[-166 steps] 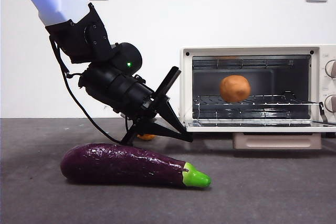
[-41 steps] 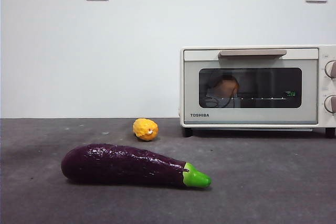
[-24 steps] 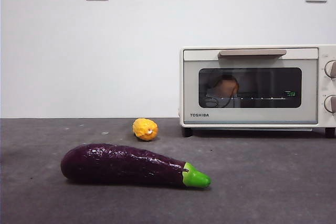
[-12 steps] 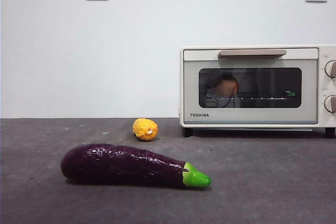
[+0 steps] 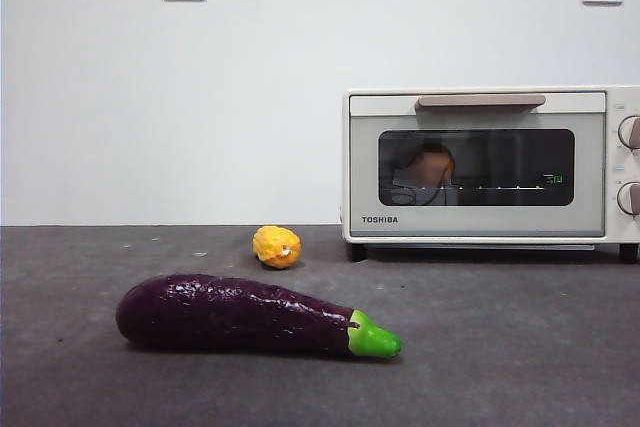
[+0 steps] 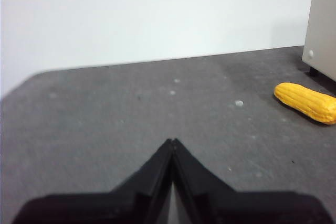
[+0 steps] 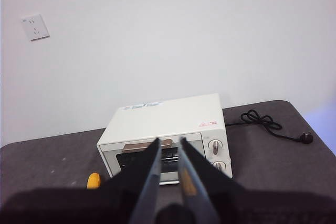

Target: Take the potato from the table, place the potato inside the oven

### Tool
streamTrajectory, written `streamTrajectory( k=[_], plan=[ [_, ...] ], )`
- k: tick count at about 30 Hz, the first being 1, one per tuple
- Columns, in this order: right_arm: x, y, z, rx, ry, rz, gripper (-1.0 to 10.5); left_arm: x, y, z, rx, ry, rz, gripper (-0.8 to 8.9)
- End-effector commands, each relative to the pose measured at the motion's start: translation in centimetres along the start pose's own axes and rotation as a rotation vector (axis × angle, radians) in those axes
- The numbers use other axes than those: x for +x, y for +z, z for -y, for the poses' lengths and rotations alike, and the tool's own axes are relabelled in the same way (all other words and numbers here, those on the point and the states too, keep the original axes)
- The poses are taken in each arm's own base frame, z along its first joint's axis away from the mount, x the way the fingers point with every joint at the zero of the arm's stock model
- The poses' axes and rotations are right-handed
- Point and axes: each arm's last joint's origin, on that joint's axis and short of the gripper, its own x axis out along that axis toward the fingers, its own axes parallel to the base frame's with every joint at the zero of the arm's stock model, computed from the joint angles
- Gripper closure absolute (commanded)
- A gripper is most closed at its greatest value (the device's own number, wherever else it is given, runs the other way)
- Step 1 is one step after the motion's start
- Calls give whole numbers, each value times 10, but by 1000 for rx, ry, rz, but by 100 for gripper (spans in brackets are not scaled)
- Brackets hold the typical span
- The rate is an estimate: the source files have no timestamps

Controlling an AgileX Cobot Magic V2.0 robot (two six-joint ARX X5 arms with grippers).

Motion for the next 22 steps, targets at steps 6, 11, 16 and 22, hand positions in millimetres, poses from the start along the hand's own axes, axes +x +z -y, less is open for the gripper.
streamTrajectory(
  k=[6, 11, 16, 22],
  plan=[
    [0, -2, 0, -6, -4, -22, 884, 0, -11, -2, -61, 30, -93, 817],
    [0, -2, 0, -6, -4, -22, 884, 0, -13, -3, -58, 40, -106, 817],
    [0, -2, 0, -6, -4, -22, 884, 0, -13, -3, -5, 39, -107, 817],
    [0, -2, 0, -6, -4, -22, 884, 0, -13, -4, 17, 40, -107, 817]
  ],
)
